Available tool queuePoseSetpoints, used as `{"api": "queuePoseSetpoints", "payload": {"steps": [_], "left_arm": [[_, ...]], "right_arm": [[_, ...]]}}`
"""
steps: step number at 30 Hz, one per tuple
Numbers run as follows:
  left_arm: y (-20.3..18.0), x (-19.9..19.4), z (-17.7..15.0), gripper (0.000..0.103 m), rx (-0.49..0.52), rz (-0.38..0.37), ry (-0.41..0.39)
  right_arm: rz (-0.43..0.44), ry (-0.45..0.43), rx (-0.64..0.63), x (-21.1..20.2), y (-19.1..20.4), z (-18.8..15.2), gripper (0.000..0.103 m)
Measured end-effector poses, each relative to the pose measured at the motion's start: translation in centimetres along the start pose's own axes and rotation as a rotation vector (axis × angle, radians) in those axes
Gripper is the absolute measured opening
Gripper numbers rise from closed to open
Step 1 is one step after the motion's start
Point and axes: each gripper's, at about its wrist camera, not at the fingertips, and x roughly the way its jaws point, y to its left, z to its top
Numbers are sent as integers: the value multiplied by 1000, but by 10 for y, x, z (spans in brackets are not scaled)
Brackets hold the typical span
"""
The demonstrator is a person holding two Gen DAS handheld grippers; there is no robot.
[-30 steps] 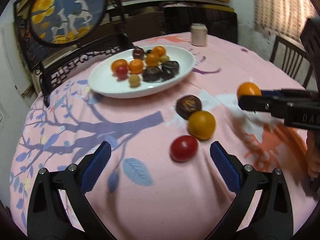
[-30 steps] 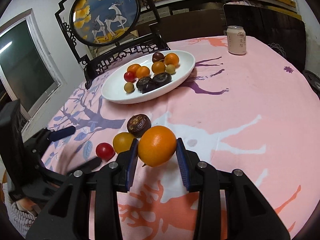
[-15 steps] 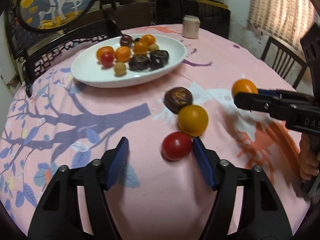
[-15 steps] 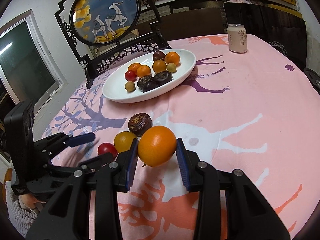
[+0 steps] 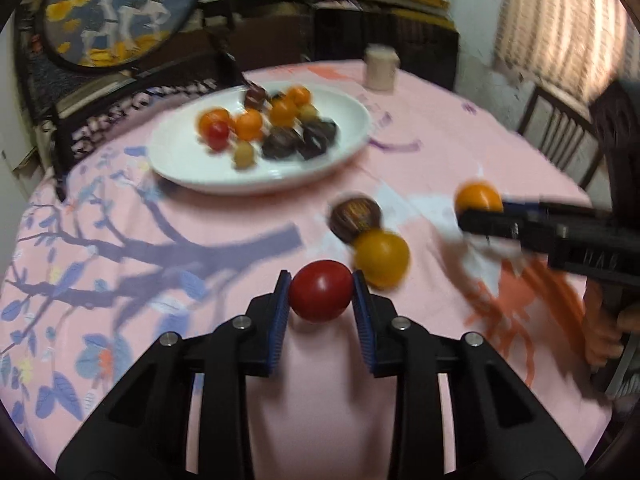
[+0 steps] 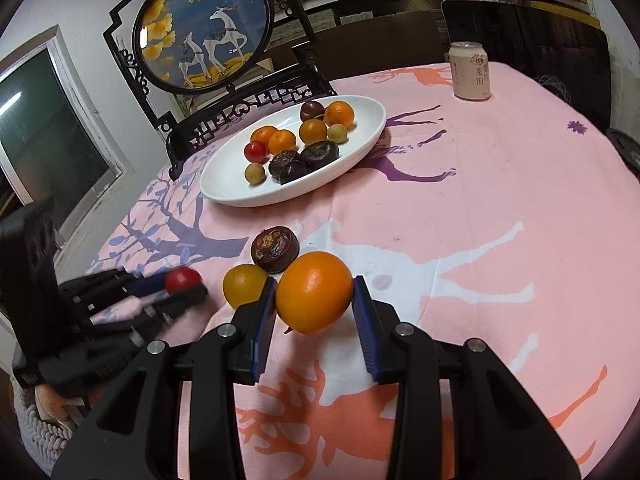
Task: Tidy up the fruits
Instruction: 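Carry both fruits onto the white plate and release them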
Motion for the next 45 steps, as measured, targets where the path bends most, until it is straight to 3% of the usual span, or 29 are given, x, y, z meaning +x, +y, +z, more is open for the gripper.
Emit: {"api": "queuePoseSetpoints", "payload": {"steps": [5,9,14,16,17,19,20,23,28,33,39,45], "left_arm": [[31,2,42,31,-65,66,-45],[55,28,80,31,-120,111,-54],[79,59,101,32,-176,146,-43],[83,67,101,55,-189,150,-49],[84,67,100,76,-190,147,-54],[80,64,96,80,-166,134,-76],[79,63,96,81,-158,141,-76],[78,58,94,86,-168,142,-91],[80,47,78,90,-197,170,-88],[71,30,58,92,-218,128,-85],[18,18,30,97,-50,131,-64],[-36,9,17,98,139,150,-120]], "right_arm": [[-11,1,-11,10,2,33,38],[-50,-18,-42,33,7,77,38],[-96,-37,-18,72,-2,117,38],[-98,-39,16,87,-11,127,38],[-96,-52,32,91,-15,129,40],[-87,-86,49,90,-22,129,54],[-81,-95,42,89,-22,129,56],[-81,-136,38,75,-26,128,57],[-49,-119,51,60,-22,121,57],[-68,-120,-16,39,-6,95,61],[-82,-139,-11,12,-7,67,64],[-91,-153,77,-7,-26,53,70]]}}
